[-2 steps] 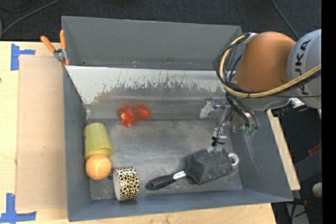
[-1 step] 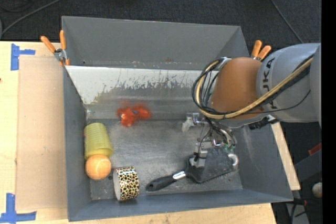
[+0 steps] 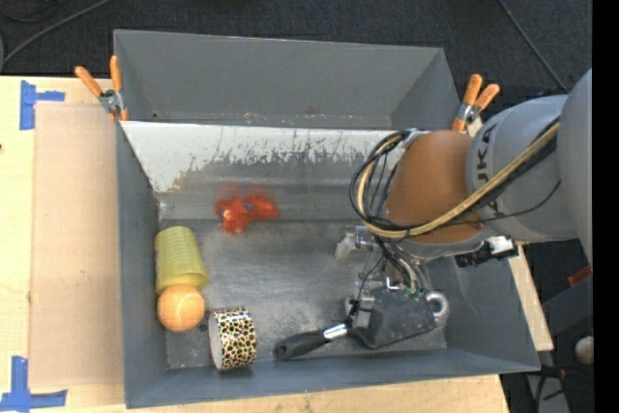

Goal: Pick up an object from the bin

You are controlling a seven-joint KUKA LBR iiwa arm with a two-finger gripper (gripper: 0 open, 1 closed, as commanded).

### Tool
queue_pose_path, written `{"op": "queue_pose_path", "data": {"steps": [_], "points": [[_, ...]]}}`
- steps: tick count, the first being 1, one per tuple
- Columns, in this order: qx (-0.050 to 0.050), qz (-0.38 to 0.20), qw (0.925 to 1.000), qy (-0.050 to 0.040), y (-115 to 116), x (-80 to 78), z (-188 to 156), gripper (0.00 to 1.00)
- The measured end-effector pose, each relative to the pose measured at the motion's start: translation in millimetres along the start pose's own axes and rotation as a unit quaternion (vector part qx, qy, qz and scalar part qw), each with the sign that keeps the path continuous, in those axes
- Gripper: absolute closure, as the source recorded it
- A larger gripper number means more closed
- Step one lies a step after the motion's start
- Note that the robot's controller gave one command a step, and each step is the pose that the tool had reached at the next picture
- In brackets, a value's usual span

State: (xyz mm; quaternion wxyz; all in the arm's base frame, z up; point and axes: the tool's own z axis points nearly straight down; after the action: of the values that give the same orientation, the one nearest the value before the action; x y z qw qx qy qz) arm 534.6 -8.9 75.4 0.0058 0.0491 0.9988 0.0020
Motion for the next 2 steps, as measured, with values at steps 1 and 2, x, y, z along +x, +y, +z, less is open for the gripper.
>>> {"op": "queue_pose_path", "data": {"steps": [1,2], "points": [[-0.002,-0.013,0.9999,-0.0007,-29.6,30.6,0.9,0.0],[-0.006,-0.007,0.9999,0.0044,-90.1,16.0,-0.4,0.0]]}}
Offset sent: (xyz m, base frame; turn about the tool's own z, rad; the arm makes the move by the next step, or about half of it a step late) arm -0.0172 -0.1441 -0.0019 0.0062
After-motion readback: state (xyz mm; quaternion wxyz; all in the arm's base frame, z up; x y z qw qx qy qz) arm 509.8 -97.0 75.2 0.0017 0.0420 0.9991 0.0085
